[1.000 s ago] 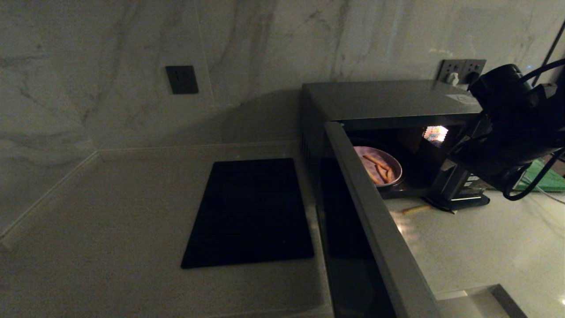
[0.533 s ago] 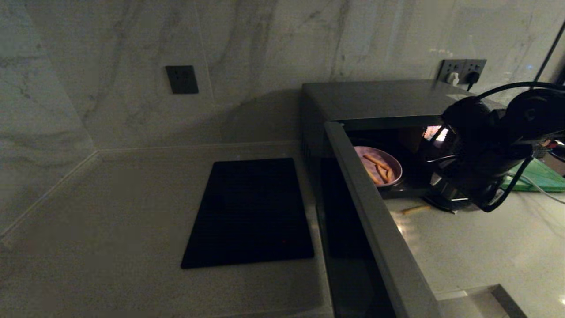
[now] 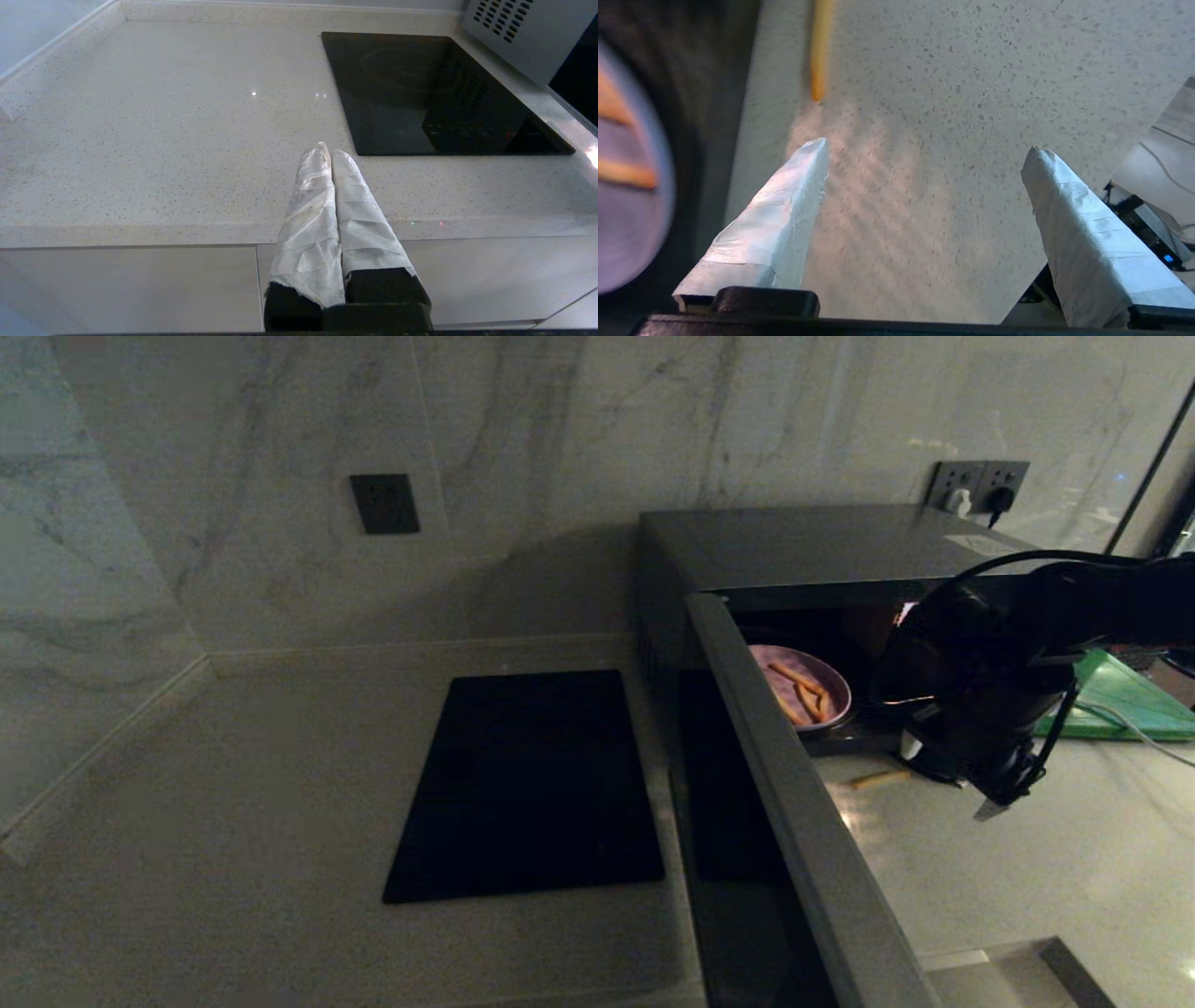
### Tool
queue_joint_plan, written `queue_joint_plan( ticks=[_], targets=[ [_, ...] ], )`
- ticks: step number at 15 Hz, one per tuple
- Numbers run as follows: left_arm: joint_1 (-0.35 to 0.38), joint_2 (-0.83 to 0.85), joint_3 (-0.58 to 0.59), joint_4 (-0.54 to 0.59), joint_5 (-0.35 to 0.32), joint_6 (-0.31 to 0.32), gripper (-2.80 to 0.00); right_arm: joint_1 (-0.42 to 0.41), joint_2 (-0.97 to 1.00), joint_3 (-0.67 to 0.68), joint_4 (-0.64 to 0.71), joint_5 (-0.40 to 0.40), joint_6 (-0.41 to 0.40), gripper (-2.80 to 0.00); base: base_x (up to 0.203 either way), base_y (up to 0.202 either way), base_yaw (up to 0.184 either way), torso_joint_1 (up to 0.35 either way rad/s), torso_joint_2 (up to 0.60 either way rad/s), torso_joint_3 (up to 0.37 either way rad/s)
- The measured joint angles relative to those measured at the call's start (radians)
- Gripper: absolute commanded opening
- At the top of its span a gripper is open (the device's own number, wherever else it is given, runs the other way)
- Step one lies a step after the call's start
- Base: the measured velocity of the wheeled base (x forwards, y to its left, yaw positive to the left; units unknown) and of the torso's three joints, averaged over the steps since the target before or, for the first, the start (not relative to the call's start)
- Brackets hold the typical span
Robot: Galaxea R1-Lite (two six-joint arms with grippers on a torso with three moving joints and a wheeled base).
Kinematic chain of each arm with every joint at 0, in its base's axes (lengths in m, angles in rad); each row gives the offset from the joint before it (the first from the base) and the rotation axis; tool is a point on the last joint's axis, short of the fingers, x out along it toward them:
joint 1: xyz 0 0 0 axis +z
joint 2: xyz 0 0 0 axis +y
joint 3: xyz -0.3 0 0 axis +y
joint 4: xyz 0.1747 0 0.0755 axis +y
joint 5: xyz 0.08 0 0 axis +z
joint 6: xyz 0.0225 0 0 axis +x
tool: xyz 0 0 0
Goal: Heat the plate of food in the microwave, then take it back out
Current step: Close the microwave oven
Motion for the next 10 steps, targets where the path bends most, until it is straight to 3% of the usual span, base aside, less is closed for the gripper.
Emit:
queue_joint_plan(
  ticks=[4, 10],
  targets=[
    [0.0, 0.0, 0.0, 0.0, 0.0, 0.0, -2.8, -0.019, 0.057, -0.005, -0.007, 0.0, 0.001, 0.0, 0.0, 0.0, 0.0, 0.0, 0.0, 0.0],
    [0.0, 0.0, 0.0, 0.0, 0.0, 0.0, -2.8, -0.027, 0.108, 0.0, -0.156, -0.008, -0.011, 0.0, 0.0, 0.0, 0.0, 0.0, 0.0, 0.0]
  ],
)
